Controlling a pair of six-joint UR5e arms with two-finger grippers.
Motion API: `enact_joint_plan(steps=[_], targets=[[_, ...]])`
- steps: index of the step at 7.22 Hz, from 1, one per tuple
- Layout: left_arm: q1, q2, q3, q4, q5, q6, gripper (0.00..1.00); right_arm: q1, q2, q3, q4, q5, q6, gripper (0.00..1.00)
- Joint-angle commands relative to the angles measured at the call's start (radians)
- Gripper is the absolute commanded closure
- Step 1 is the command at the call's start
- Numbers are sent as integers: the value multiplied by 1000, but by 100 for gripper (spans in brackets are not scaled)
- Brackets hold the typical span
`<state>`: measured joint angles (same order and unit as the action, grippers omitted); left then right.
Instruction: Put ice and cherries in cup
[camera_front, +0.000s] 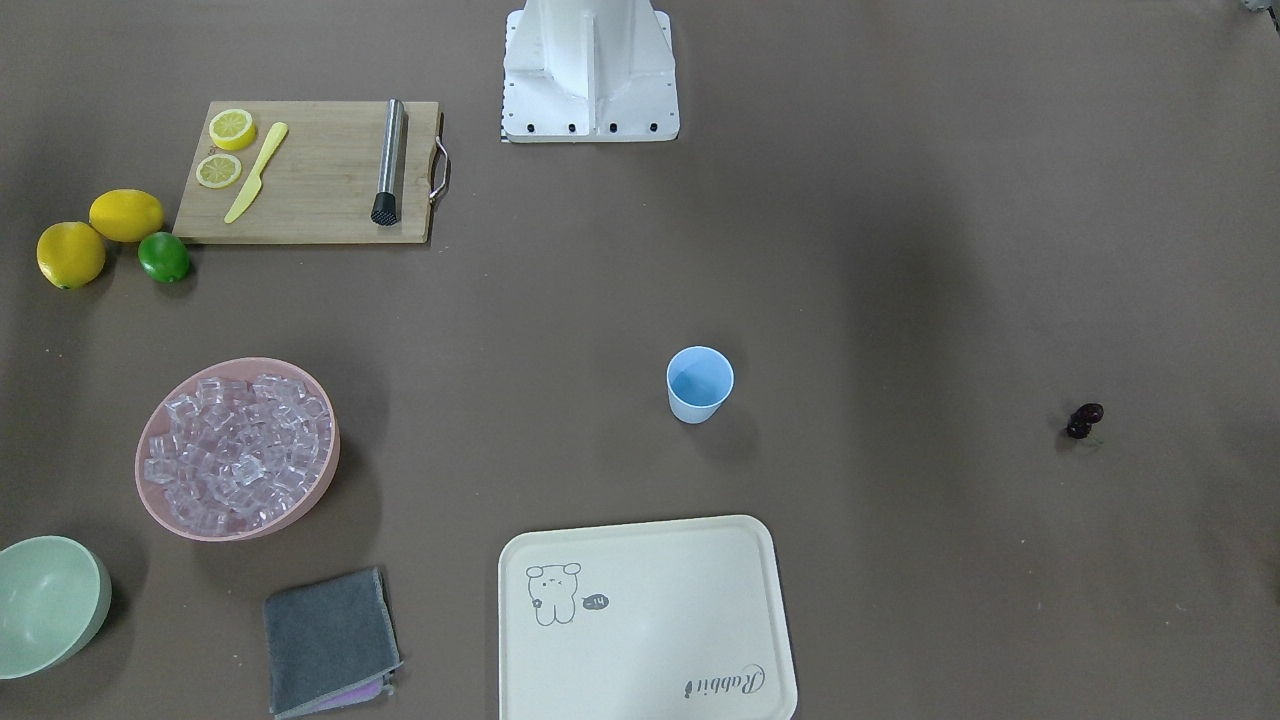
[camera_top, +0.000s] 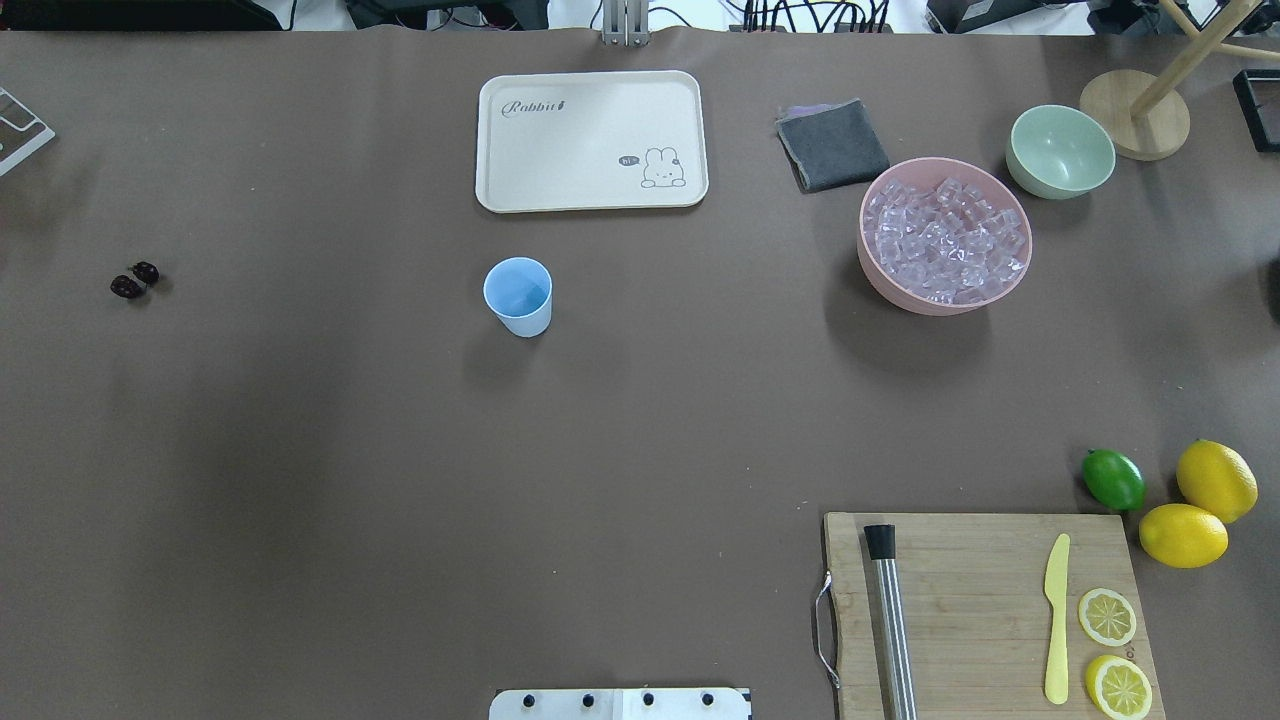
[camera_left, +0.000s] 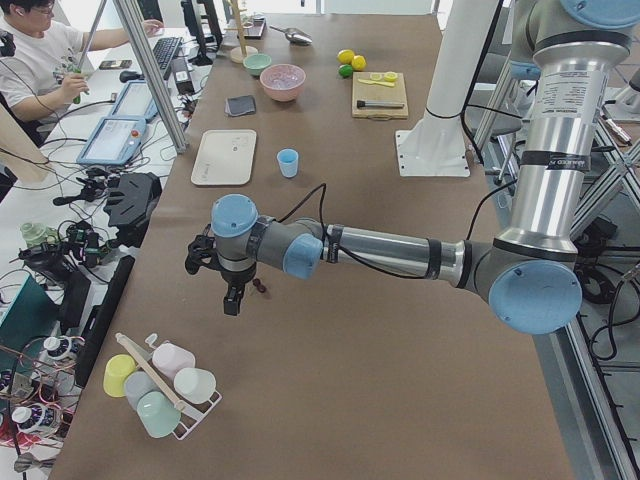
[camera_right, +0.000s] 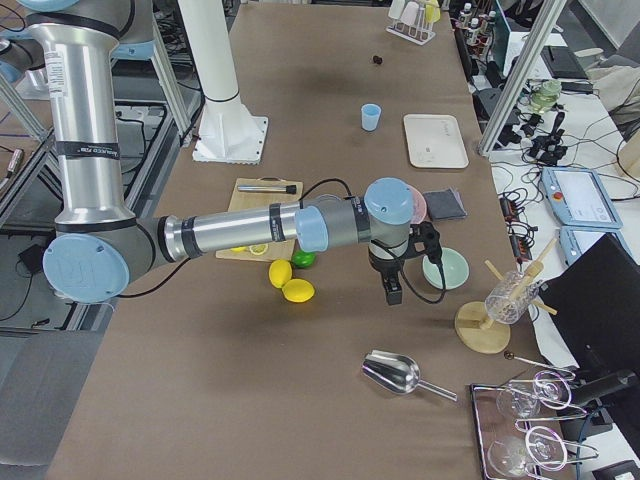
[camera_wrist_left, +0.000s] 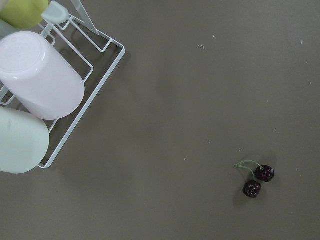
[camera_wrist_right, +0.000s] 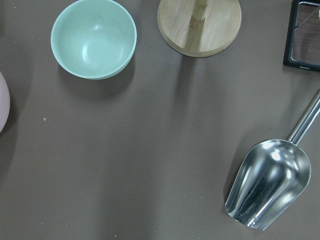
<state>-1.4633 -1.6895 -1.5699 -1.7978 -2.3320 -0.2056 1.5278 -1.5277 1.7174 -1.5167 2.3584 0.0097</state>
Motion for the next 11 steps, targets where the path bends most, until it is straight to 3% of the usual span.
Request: enact_joint_plan(steps=[1,3,7,9,11], targets=[[0,-2,-2,2,2,-6,3,0,-5,-8,-2,-7,3,1],[0,-1,-7,0,3,-6,3,0,-3,-9,0,-19,4,1],[-11,-29,-32,0,3,-3,3,-12,-8,8,9,36,3,1],[-12,-24,-47,-53,23,-5,2,-14,-6,78,10,30,6,1],[-8,-12,-4,-141,25,-5,2,-85,117,85,9,27,124,4]])
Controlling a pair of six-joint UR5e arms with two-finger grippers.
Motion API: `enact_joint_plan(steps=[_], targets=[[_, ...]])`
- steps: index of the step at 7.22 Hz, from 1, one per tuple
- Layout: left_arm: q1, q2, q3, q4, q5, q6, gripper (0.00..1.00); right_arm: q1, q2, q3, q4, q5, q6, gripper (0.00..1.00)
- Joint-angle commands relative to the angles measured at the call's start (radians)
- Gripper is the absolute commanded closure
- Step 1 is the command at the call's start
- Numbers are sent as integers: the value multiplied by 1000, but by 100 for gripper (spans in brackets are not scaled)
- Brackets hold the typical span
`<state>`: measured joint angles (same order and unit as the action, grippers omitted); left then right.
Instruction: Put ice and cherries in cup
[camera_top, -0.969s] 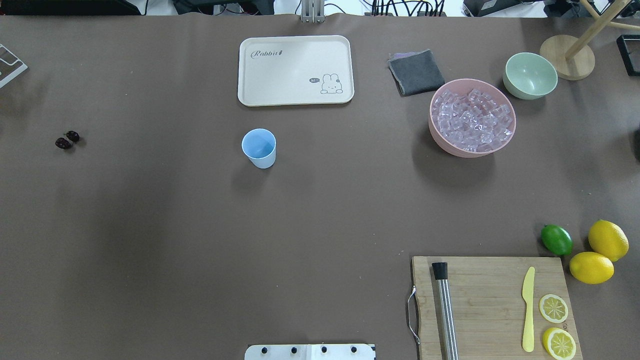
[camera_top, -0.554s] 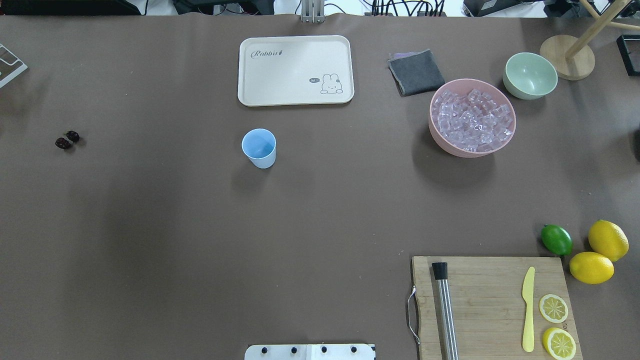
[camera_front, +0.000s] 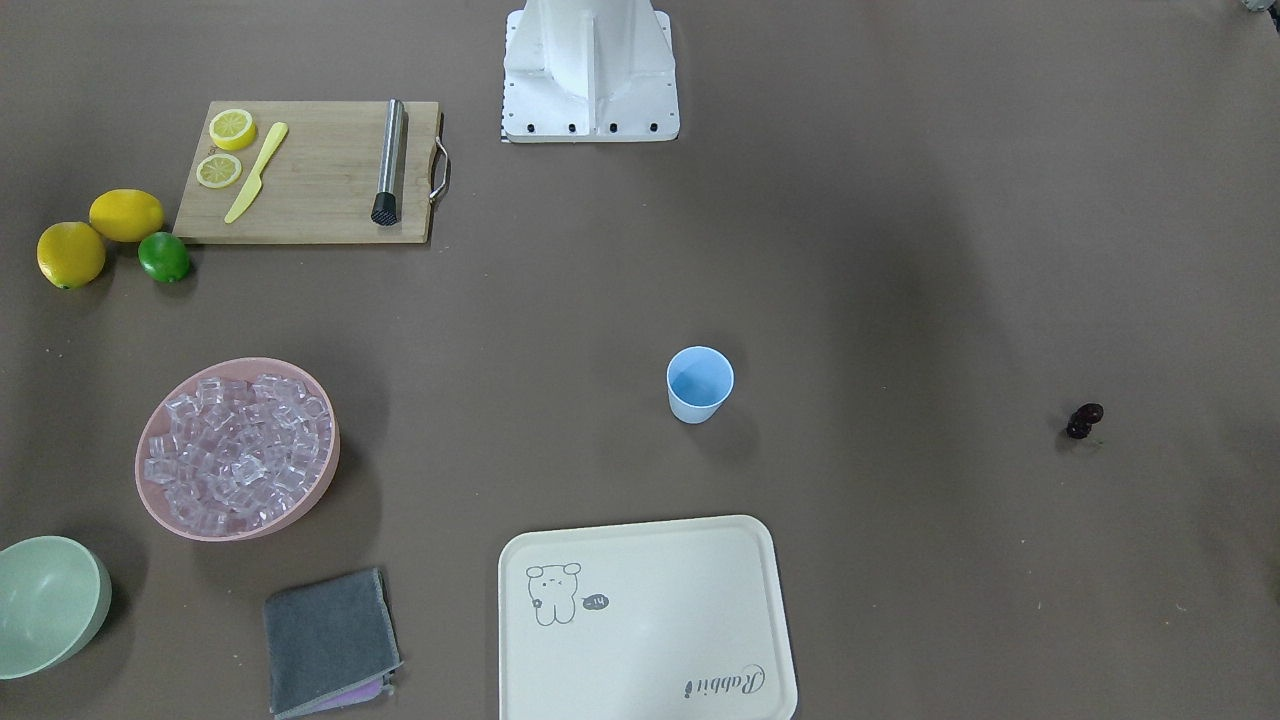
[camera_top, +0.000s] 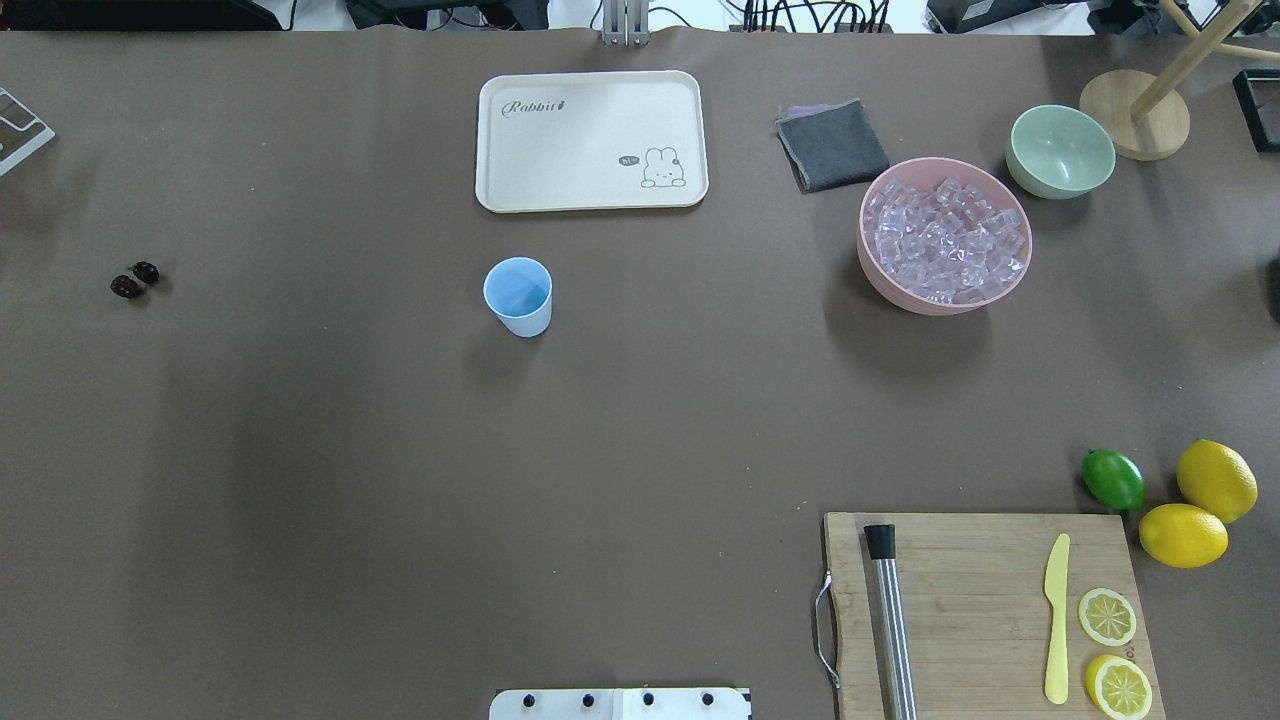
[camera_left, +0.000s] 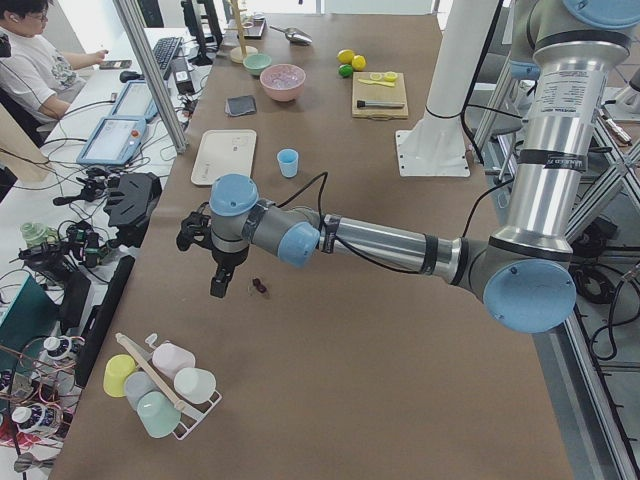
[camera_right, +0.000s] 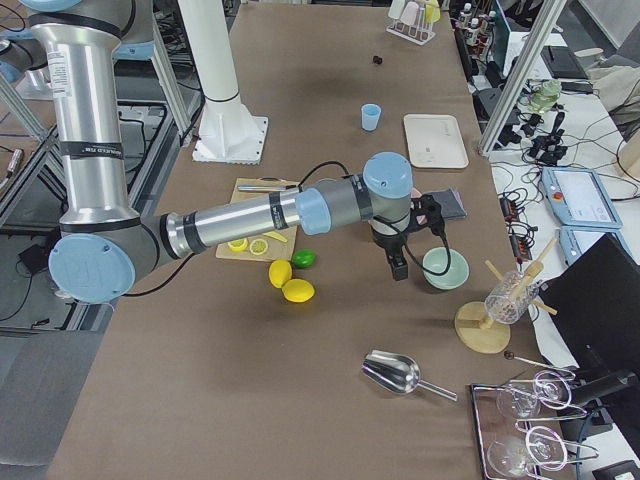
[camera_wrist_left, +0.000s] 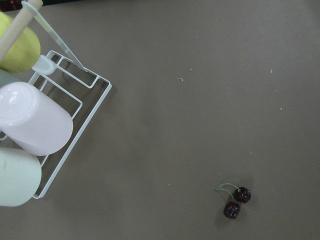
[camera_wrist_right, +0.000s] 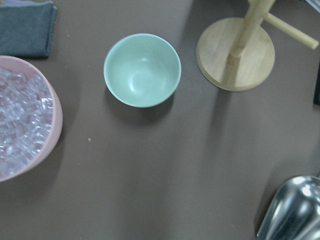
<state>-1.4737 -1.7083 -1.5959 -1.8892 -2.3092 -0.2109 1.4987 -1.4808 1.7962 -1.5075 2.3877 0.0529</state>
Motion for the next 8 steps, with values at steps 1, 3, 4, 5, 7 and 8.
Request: enact_joint_plan(steps=[1,3,4,5,7,8], targets=[[3,21,22,-53,2,2,2,-156,133,5,4,-16,231,7],[3,21,7,-59,-6,4,2,-332,282,-12,61,-59,363,2],[0,21,8,-68,-4,1,2,-453,384,-68,103,-202,373,2],[0,22,10,-68,-4,1,2,-538,449,-131,134,-290,421,2],[0,9,34,-68,2,2,2,-555,450,-251,327,-302,318,4],[0,6,36,-68,2,4,2,-549,461,-289,329,-302,232,3]])
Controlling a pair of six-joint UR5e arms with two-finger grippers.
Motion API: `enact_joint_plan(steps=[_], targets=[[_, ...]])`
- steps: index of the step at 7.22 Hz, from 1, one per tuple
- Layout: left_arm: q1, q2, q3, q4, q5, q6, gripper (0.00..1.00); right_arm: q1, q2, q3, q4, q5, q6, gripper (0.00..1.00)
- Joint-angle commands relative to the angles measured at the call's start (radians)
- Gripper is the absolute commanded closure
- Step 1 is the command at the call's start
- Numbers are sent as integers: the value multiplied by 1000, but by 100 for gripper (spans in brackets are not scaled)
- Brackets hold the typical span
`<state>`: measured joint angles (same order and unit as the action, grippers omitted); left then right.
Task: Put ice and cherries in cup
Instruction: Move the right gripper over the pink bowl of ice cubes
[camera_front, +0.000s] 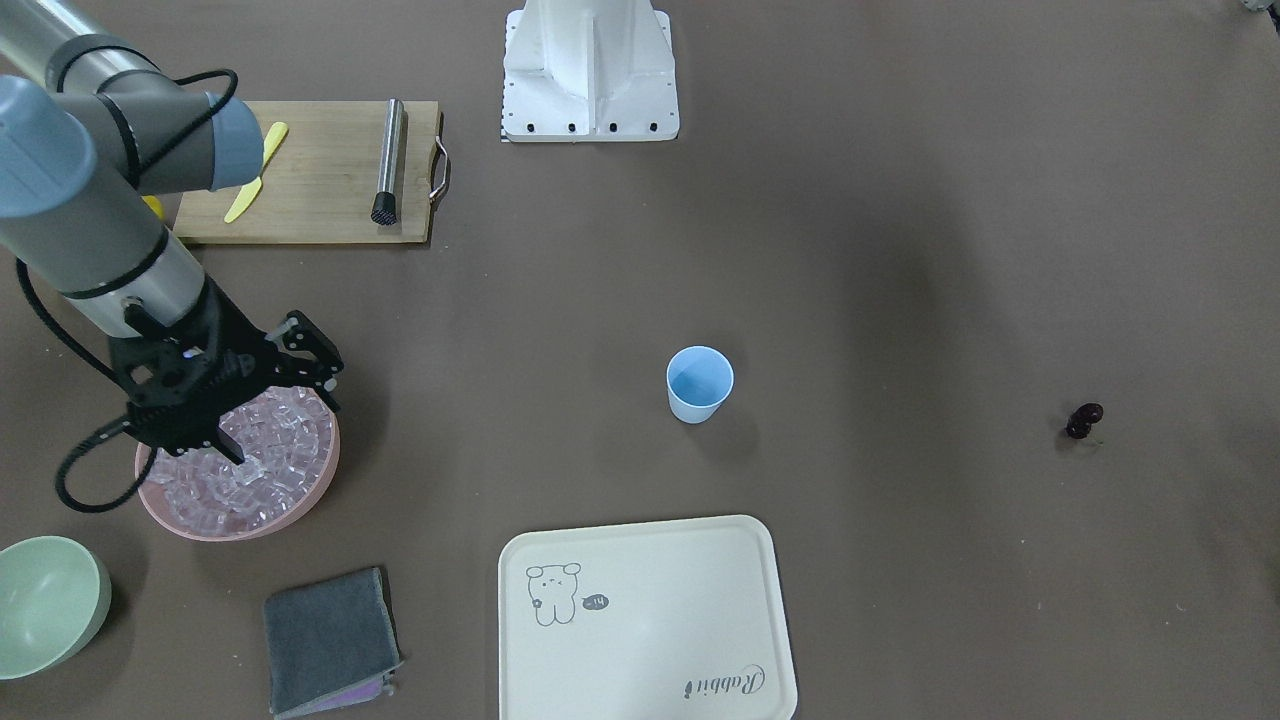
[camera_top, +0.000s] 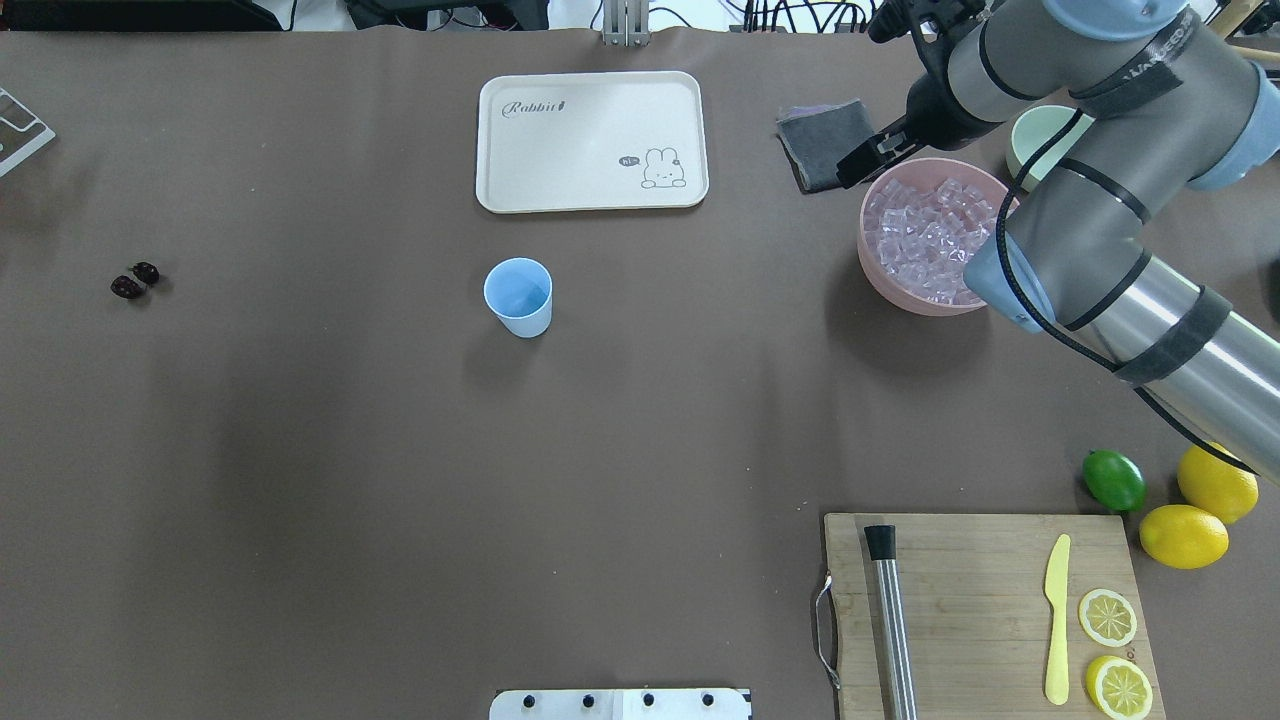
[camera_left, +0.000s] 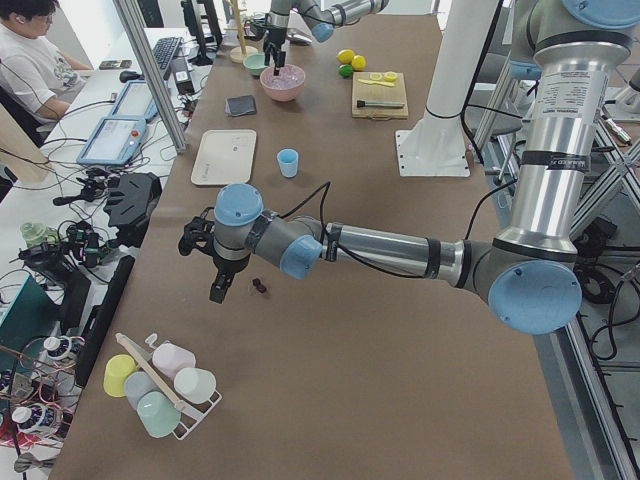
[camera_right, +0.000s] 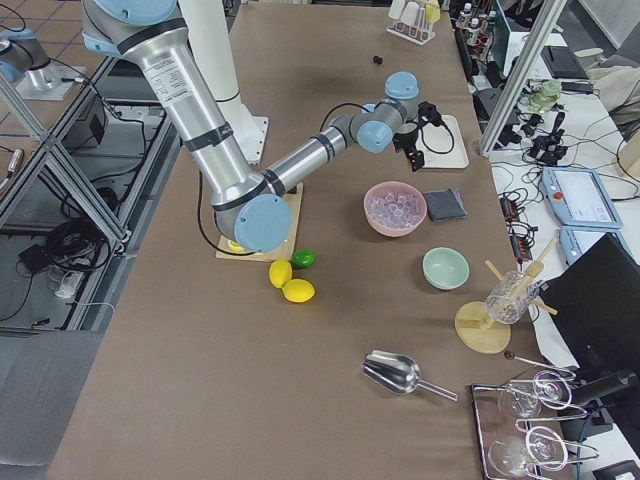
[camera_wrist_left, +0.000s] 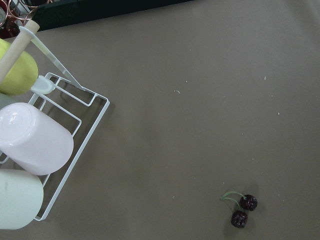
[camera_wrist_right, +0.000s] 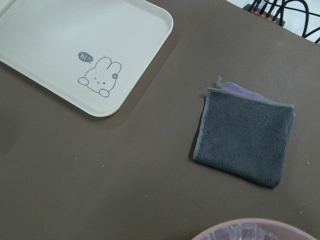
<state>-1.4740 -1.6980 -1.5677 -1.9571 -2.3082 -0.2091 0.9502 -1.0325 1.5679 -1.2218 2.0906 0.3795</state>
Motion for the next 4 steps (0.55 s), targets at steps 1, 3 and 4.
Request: enact_joint_plan(steps=[1,3,4], targets=[[3,-14,20,-2,3,1,2,22,23,-81,44,58,-112,3],[3,-15,18,-3,1,0,2,30,14,-100,50,105,-183,3],[3,-15,15,-3,1,0,2,30,-41,-91,100,98,-198,2]])
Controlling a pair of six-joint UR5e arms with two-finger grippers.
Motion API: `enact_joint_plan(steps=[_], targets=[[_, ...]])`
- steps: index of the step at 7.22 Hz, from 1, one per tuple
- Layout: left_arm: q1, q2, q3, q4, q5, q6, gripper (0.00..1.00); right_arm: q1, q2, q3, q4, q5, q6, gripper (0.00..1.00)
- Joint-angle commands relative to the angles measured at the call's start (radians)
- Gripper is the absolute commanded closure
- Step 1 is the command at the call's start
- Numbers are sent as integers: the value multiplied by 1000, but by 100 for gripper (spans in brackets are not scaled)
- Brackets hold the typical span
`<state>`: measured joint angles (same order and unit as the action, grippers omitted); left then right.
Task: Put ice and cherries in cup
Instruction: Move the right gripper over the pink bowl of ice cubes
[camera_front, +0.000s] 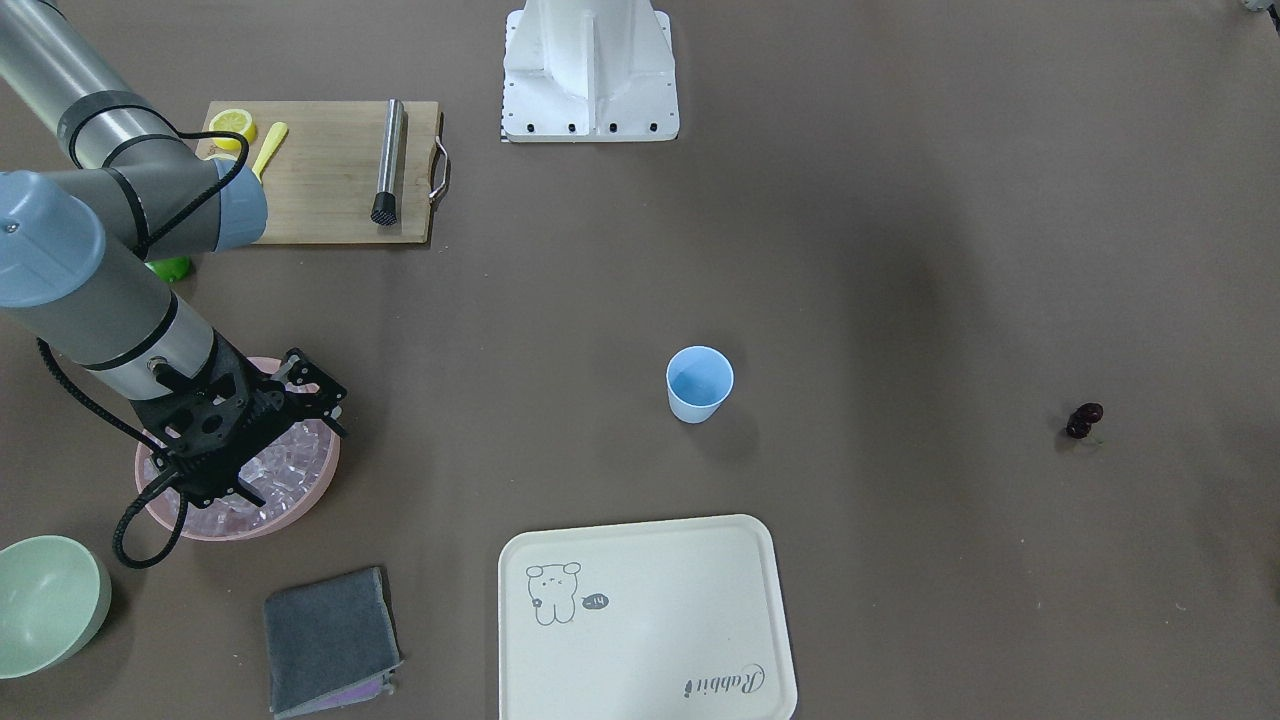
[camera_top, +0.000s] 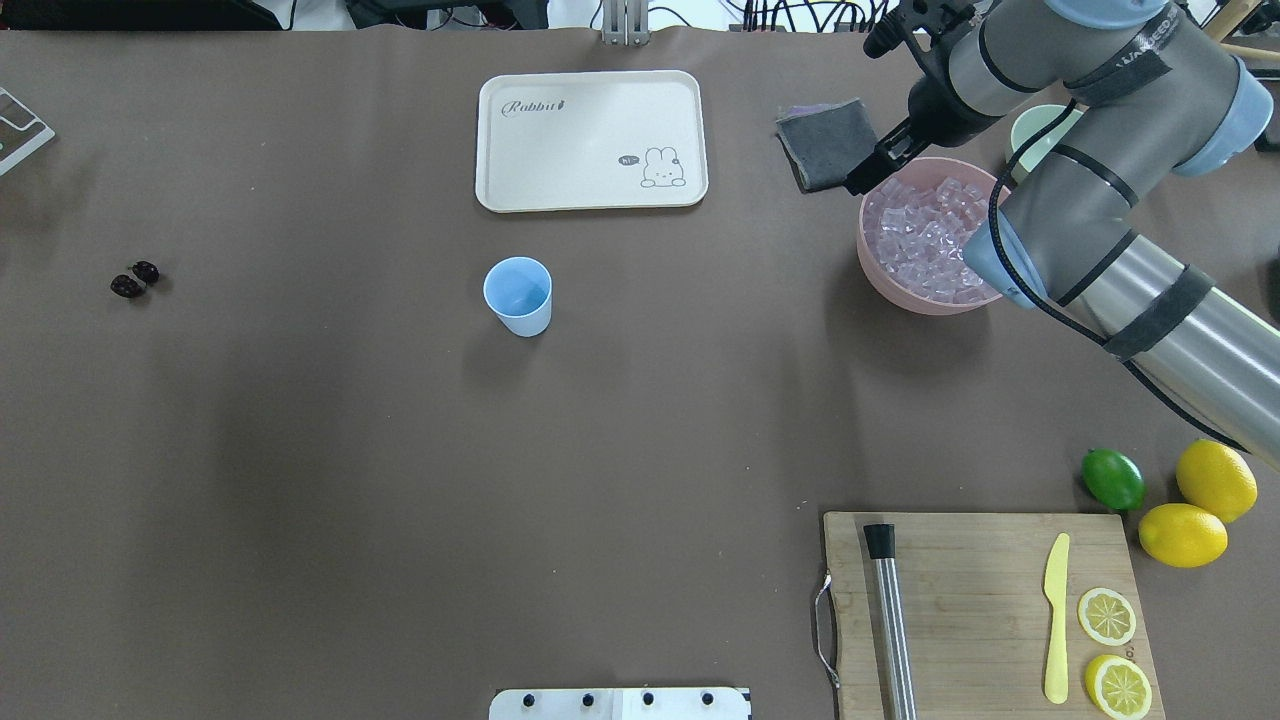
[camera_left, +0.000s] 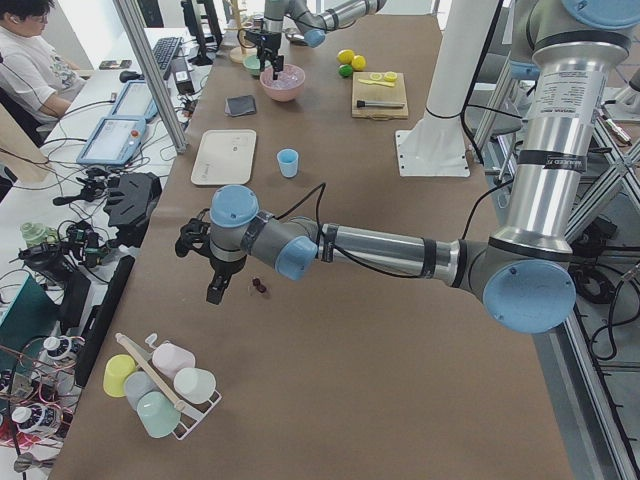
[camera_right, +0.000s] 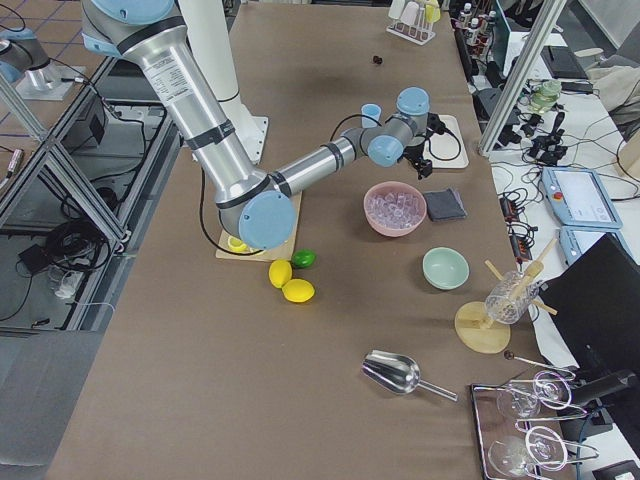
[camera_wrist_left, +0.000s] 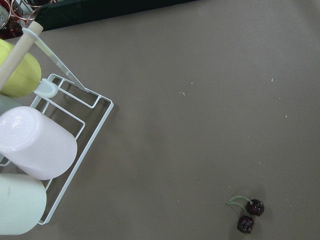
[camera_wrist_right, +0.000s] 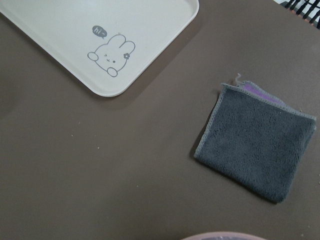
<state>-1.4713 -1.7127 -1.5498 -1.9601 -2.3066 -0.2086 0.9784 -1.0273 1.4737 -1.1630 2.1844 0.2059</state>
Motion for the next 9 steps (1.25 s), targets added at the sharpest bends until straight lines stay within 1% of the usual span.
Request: enact_joint_plan(steps=[1,3,4,7,9], targets=[[0,-1,-6,0,0,-2,2,0,-92,-13,160,2,-43,2],[-3,2,-15,0,0,-2,2,-30,-103,-13,167,-18,-33,2],[0,1,-13,0,0,-2,2,-49,-118,-18,172,-53,-33,2],[0,1,-13,0,0,0,2,-55,-117,-36,171,-54,-34,2],[0,2,-12,0,0,0,2,-58,-105,-67,170,-48,-43,2]])
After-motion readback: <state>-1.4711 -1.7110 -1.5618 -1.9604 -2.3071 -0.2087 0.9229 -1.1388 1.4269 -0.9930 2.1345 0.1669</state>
